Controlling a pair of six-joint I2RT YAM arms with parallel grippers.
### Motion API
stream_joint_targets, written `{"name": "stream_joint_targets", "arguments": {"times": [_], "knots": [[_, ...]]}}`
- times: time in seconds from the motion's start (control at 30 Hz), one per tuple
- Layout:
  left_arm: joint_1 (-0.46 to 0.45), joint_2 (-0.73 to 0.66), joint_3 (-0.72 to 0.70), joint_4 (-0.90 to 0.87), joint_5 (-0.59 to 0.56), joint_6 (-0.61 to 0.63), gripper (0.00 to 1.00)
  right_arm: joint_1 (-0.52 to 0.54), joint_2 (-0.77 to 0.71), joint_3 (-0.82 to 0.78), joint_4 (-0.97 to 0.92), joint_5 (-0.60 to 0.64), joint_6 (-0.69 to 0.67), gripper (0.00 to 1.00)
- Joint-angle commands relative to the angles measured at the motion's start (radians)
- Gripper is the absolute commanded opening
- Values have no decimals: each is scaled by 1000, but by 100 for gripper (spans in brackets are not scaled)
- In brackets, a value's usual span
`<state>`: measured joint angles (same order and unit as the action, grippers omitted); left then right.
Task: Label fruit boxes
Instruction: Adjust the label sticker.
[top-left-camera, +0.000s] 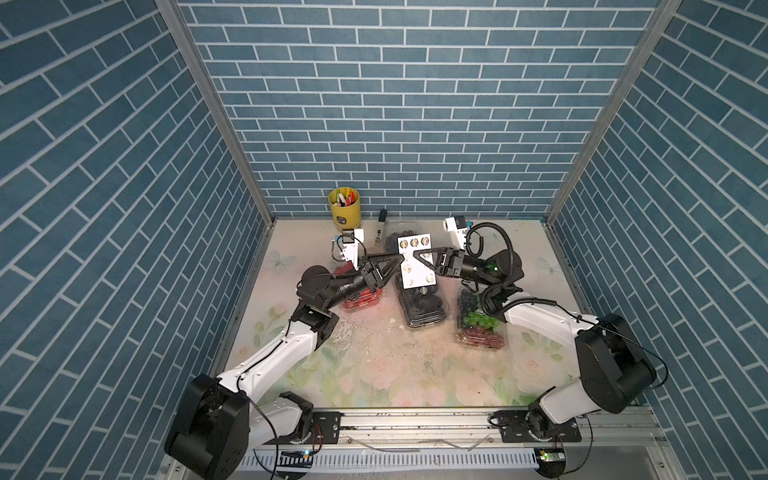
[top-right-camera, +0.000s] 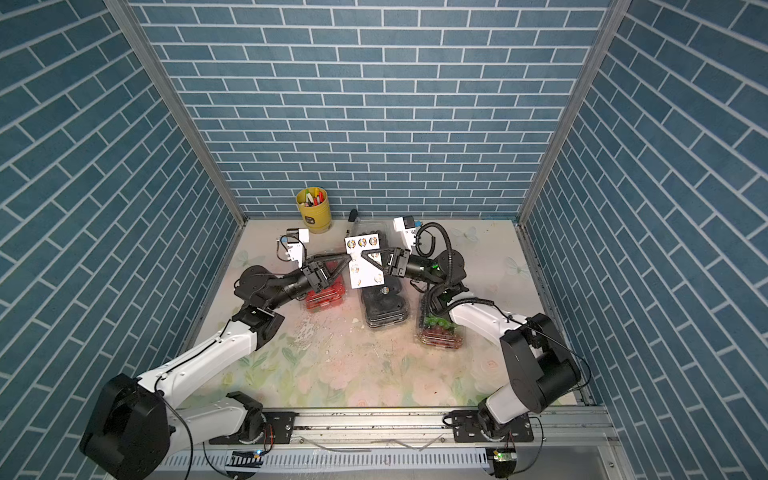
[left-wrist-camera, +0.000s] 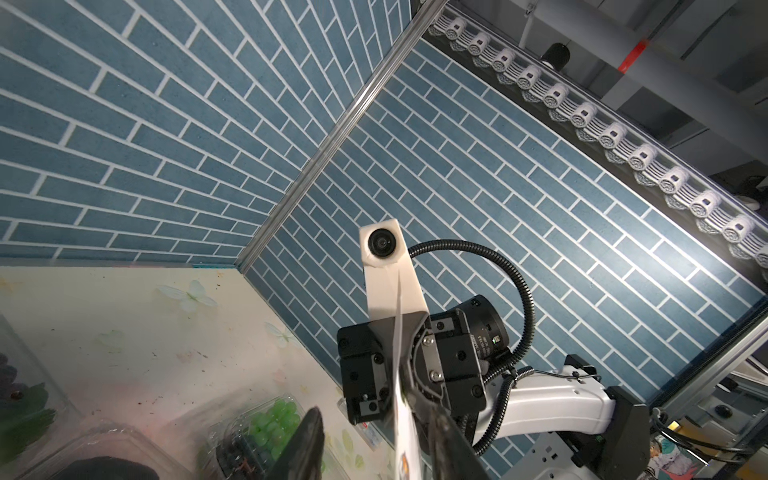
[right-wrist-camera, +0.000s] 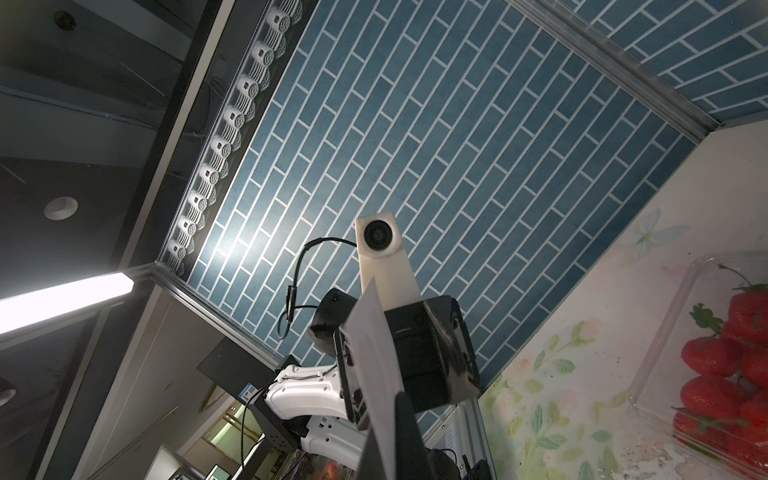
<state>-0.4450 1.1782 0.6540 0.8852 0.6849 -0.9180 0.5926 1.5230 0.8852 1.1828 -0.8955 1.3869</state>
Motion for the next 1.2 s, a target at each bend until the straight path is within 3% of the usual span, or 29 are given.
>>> {"name": "stream_joint_targets", "arguments": {"times": [0.0, 0.33, 0.6, 0.77, 0.93, 1.07, 1.13, 1.17], "knots": [[-4, 7, -21, 85, -26, -49, 44, 1, -12, -9, 51, 25, 2, 0], [-56, 87, 25, 139, 50, -64, 39, 1, -12, -15, 54, 29, 4, 0], [-59, 92, 32, 155, 39, -64, 26, 2, -11, -20, 55, 20, 7, 0], [-58, 108, 37, 181, 41, -79, 26, 2, -9, -22, 57, 19, 8, 0], [-60, 122, 41, 195, 47, -87, 18, 1, -8, -25, 61, 18, 12, 0], [-60, 122, 39, 190, 54, -84, 0, 1, -12, -24, 61, 16, 14, 0], [-60, 117, 40, 187, 60, -78, 0, 0, -15, -20, 53, 11, 12, 2], [-60, 113, 40, 184, 63, -75, 0, -3, -18, -19, 49, 7, 11, 7]]}}
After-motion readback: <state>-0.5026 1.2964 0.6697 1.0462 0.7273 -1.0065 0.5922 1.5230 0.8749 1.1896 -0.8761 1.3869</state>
